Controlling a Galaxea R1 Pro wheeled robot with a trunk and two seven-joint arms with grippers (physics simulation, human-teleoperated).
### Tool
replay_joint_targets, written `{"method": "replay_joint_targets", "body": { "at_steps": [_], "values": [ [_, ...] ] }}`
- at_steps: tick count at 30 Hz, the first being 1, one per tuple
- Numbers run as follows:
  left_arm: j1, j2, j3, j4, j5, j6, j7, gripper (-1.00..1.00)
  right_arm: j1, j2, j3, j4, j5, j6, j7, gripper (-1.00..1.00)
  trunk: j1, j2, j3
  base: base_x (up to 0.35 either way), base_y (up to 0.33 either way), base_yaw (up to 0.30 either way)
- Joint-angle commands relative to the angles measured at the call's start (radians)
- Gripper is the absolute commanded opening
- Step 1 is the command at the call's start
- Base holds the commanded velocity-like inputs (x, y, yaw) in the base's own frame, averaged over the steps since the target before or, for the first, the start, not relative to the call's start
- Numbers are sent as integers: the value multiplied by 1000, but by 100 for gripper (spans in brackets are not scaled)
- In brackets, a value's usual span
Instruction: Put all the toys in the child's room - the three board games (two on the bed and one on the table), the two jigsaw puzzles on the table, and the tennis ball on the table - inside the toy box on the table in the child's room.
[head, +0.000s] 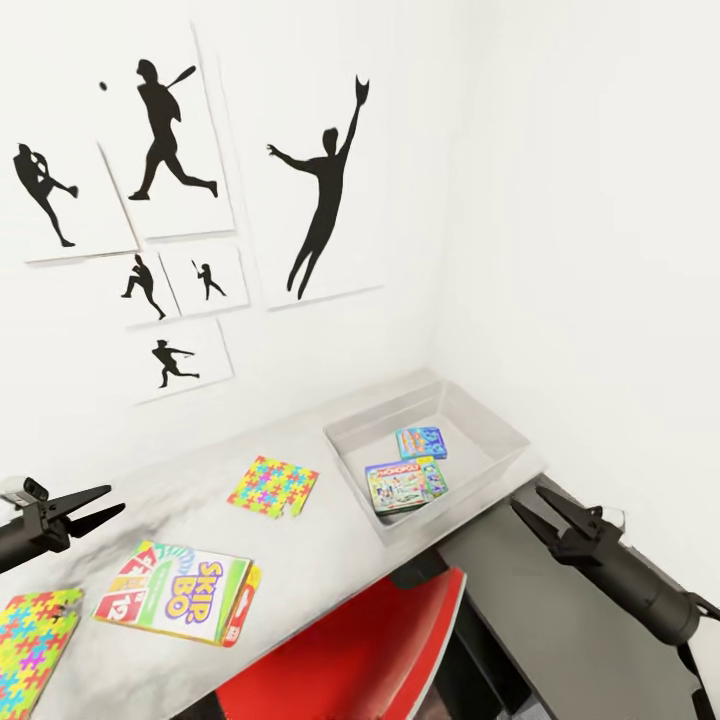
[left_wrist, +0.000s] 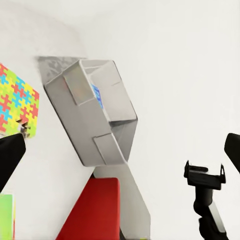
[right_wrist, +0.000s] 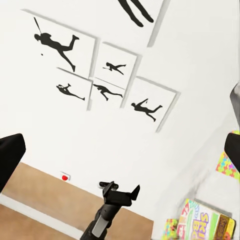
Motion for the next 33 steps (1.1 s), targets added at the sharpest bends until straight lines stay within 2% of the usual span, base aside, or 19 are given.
{"method": "replay_joint_targets", "body": {
  "at_steps": [1,10,12,15,21,27,33],
  "values": [
    [-1,0,0,0,-1,11,-4,100,5,0,-3,0,3,3,5,100,0,-2,-1,-113,70,0],
    [0,-5,-1,-1,-1,11,-4,100,42,-1,-15,1,12,-11,2,100,0,-2,9,-33,20,0],
    [-1,-5,0,-3,-1,11,-4,100,44,0,-13,1,29,-36,1,100,0,-2,11,-6,3,0],
    [0,-4,0,-4,-1,11,-4,100,46,2,-10,1,77,-80,2,100,0,-2,13,-2,1,0],
    [0,-5,-1,-4,-1,11,-4,100,49,8,-8,1,112,-97,2,100,0,-2,14,0,0,0],
    [0,-7,-4,-4,-1,11,-4,100,81,2,-20,1,120,-101,2,100,0,-2,14,0,0,0],
    [0,-8,-3,-5,-1,10,-4,100,88,7,-25,1,122,-110,-2,100,0,-2,15,0,0,0]
  ]
}}
